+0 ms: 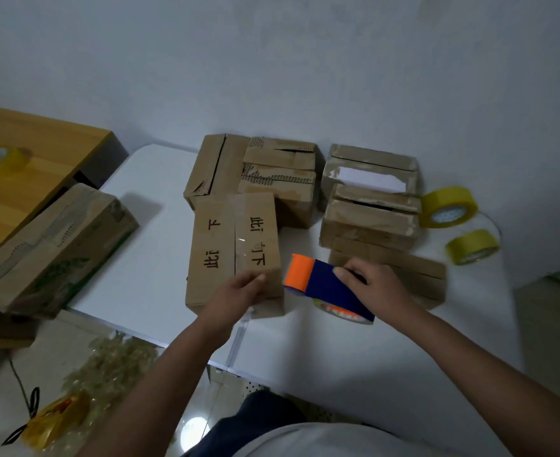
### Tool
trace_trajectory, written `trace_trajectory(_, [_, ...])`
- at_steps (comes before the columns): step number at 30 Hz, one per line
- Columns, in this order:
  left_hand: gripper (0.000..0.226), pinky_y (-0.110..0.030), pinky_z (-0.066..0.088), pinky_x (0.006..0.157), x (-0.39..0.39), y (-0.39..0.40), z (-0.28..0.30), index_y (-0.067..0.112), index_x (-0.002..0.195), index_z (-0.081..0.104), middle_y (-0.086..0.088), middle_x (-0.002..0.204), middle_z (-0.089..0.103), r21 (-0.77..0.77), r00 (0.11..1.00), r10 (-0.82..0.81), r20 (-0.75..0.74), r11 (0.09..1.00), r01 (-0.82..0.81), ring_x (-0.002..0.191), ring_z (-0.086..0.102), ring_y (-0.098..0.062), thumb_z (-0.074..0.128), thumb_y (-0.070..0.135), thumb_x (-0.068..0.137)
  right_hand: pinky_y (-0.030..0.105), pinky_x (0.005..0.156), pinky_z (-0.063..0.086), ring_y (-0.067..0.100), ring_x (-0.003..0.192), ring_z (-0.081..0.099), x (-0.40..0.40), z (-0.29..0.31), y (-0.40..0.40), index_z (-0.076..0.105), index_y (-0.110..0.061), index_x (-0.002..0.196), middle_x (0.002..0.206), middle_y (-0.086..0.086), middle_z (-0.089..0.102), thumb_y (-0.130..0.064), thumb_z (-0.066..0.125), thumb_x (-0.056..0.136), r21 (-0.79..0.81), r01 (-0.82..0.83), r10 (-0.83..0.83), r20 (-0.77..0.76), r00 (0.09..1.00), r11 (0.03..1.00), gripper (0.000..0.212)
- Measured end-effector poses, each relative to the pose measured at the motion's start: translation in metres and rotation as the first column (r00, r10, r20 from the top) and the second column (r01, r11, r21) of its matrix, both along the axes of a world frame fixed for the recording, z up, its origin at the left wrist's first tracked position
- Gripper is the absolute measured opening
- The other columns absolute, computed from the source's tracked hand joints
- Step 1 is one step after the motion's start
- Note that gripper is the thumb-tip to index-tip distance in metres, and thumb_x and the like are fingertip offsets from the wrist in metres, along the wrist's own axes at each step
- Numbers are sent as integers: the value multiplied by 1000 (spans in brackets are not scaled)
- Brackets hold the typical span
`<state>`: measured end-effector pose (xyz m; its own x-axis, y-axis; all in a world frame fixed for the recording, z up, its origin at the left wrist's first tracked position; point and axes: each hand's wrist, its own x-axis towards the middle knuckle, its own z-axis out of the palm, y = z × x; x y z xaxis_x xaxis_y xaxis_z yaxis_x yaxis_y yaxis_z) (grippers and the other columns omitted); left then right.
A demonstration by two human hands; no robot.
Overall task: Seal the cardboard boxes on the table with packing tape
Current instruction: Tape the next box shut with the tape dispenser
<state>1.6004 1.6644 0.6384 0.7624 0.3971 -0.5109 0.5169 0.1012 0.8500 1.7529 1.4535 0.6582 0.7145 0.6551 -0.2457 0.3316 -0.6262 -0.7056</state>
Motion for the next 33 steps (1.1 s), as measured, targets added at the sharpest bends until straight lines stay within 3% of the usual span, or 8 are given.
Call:
trace_trajectory(2, [31, -33, 50, 98, 4, -4, 2, 14, 123, 66, -6, 118, 72, -224, 998, 60, -32, 972, -65, 111, 66, -19, 45, 28, 105, 9, 54, 40, 0, 74, 62, -3, 4, 3, 60, -16, 98, 85, -10, 66, -46, 45, 97, 0, -29, 29, 19, 999, 1000, 34])
trace_trajectory(4, [33, -32, 51, 94, 6, -8, 7, 12, 118, 68, -7, 111, 74, -330, 993, 104, -52, 937, -115, 109, 67, -20, 43, 30, 105, 13, 59, 45, 0, 78, 63, -5, 4, 6, 61, -17, 99, 90, -8, 67, -48, 45, 97, -2, -54, 54, 22, 998, 999, 34])
trace_trajectory(9, [27, -29, 53, 81, 2, -8, 9, 7, 106, 71, -9, 95, 74, -406, 988, 147, -51, 901, -155, 91, 68, -18, 53, 26, 101, 21, 70, 55, 2, 81, 64, -11, 0, 8, 60, -20, 99, 94, -6, 69, -49, 46, 96, -15, -67, 68, 24, 997, 998, 32])
trace_trajectory(16, [22, -24, 51, 72, 1, -10, 7, 7, 93, 71, -6, 81, 69, -335, 991, 124, -44, 933, -132, 75, 60, -12, 51, 11, 101, 21, 68, 55, 3, 81, 64, -17, -1, 11, 59, -18, 102, 95, -6, 68, -51, 44, 96, -2, -77, 77, 4, 997, 997, 37])
trace_trajectory(21, [24, -28, 52, 77, -4, -13, 5, 10, 82, 67, -5, 79, 71, -190, 986, 164, 12, 969, -158, 79, 66, -15, 52, 7, 99, 19, 64, 52, 2, 75, 61, -17, 3, 21, 60, -15, 102, 93, -3, 68, -52, 42, 96, -19, -86, 86, 50, 995, 996, 41])
trace_trajectory(25, [17, -37, 53, 85, -10, -9, -2, 8, 84, 67, -12, 87, 70, -92, 971, 239, 24, 967, -236, 88, 64, -26, 57, 11, 98, 14, 59, 46, 1, 73, 60, -17, 6, 33, 57, -20, 96, 85, -10, 63, -59, 43, 92, -49, -114, 118, 85, 989, 992, 42])
trace_trajectory(29, [15, -26, 51, 72, -18, 0, -2, 8, 85, 65, -6, 80, 70, -53, 955, 295, 34, 955, -293, 79, 65, -17, 59, 13, 97, 17, 65, 52, 4, 78, 62, -15, 2, 42, 55, -23, 96, 92, -8, 66, -63, 43, 91, -81, -189, 197, 106, 975, 979, 42])
trace_trajectory(33, [16, -31, 55, 78, -46, 38, -8, -5, 94, 66, -14, 86, 69, -9, 862, 504, 51, 863, -505, 81, 64, -23, 63, 11, 95, 23, 72, 55, 5, 83, 62, -1, -4, 32, 58, -26, 99, 96, -8, 65, -63, 45, 90, -150, -252, 266, 87, 960, 956, 40])
